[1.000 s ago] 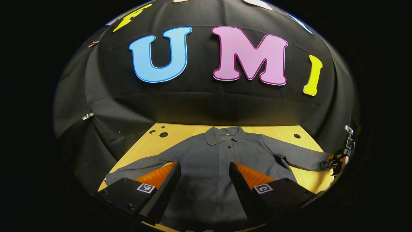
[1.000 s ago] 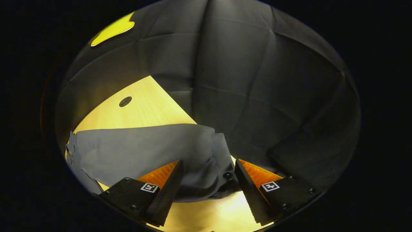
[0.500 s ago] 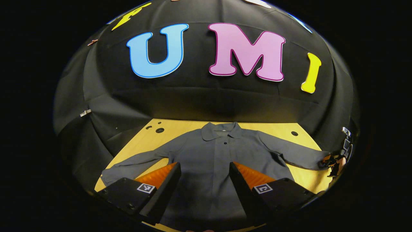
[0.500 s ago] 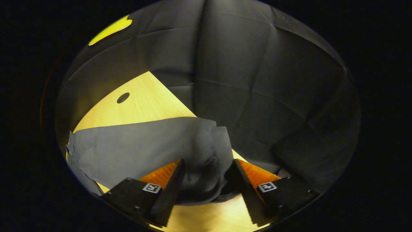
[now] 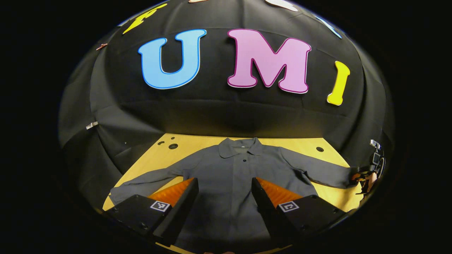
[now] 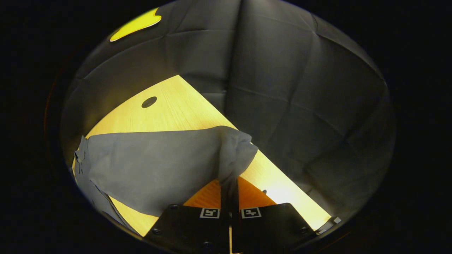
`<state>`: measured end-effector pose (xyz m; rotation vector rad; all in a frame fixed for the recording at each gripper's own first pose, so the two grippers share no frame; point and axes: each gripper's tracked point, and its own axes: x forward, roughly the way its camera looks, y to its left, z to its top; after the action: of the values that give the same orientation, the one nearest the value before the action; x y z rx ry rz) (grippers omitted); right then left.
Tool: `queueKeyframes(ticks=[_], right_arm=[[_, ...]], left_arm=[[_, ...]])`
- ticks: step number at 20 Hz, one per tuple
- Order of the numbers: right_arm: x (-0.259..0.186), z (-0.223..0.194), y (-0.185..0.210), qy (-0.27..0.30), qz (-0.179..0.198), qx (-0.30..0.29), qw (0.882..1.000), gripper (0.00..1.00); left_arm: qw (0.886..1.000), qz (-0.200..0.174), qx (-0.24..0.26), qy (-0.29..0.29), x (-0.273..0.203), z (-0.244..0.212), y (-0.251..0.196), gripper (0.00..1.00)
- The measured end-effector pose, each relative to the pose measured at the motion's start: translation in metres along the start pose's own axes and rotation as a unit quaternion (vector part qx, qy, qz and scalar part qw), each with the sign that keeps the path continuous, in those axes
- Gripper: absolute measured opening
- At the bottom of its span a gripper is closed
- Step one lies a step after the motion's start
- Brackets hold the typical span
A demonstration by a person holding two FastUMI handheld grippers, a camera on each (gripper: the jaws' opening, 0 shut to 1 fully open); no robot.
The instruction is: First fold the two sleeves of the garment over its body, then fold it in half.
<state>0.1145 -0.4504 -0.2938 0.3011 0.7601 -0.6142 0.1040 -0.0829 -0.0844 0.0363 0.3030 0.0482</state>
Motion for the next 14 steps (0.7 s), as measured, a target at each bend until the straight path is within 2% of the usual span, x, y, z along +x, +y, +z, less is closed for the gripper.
queueKeyframes(ticks=[7,11,14], right_arm=[[-0.041,0.028,0.025,-0.032,0.022,-0.047,0.998,0.07],[-0.081,0.054,0.058,-0.069,0.046,-0.086,0.993,0.07],[-0.118,0.069,0.089,-0.083,0.071,-0.106,0.988,0.07]], left_arm=[[0.999,0.031,-0.019,0.004,-0.014,-0.004,0.032,0.95],[0.999,0.048,0.012,-0.012,-0.026,0.000,0.050,0.95],[0.998,0.054,-0.004,-0.015,-0.036,-0.001,0.062,0.95]])
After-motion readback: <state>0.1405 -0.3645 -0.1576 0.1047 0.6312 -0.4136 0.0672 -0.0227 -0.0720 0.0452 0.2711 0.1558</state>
